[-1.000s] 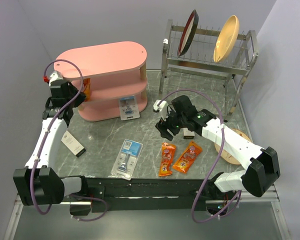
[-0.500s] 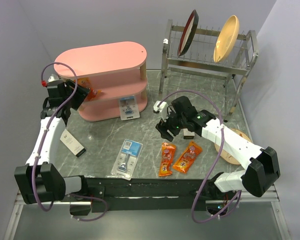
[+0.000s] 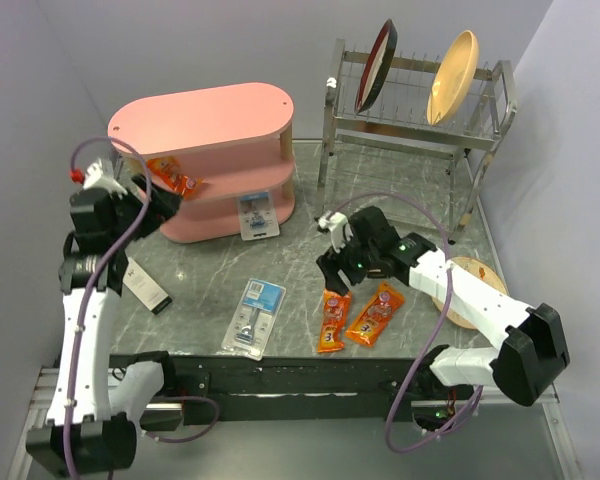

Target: Place and organize the shaving razors onto the shelf

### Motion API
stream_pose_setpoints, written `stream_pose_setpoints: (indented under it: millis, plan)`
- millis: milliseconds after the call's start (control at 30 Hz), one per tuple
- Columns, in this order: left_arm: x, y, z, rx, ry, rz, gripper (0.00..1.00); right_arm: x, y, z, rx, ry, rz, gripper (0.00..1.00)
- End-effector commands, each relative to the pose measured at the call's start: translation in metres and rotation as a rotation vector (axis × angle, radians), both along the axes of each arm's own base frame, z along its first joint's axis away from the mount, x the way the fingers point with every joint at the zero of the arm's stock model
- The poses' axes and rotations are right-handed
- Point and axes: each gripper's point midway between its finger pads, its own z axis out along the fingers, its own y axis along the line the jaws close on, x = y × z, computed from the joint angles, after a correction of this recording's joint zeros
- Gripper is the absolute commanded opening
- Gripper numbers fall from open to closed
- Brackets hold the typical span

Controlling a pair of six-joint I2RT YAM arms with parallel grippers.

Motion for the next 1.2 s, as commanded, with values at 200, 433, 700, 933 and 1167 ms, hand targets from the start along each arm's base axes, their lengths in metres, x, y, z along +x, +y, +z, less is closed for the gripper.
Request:
stream_pose_setpoints:
  millis: [200, 433, 700, 933, 1167]
  plan:
    - [-0.001, 0.013, -0.058, 0.079, 0.060, 0.011, 0.73, 0.012, -0.028, -0.005, 0.096, 0.124, -0.306, 0.87]
    - [0.027, -0.020, -0.025, -0.143, -0.050, -0.126, 0.79, 0.024, -0.030, 0.001, 0.111, 0.096, -0.317, 0.87]
    - [0.057, 0.002, -0.036, -0.388, -0.015, -0.040, 0.61, 0.029, -0.034, 0.003, 0.115, 0.080, -0.336, 0.88]
    - [0.066, 0.002, -0.034, -0.463, -0.011, -0.053, 0.54, 0.031, -0.038, 0.000, 0.107, 0.082, -0.344, 0.88]
    - [0.066, 0.002, -0.033, -0.515, -0.003, -0.032, 0.55, 0.035, -0.039, -0.001, 0.100, 0.079, -0.345, 0.88]
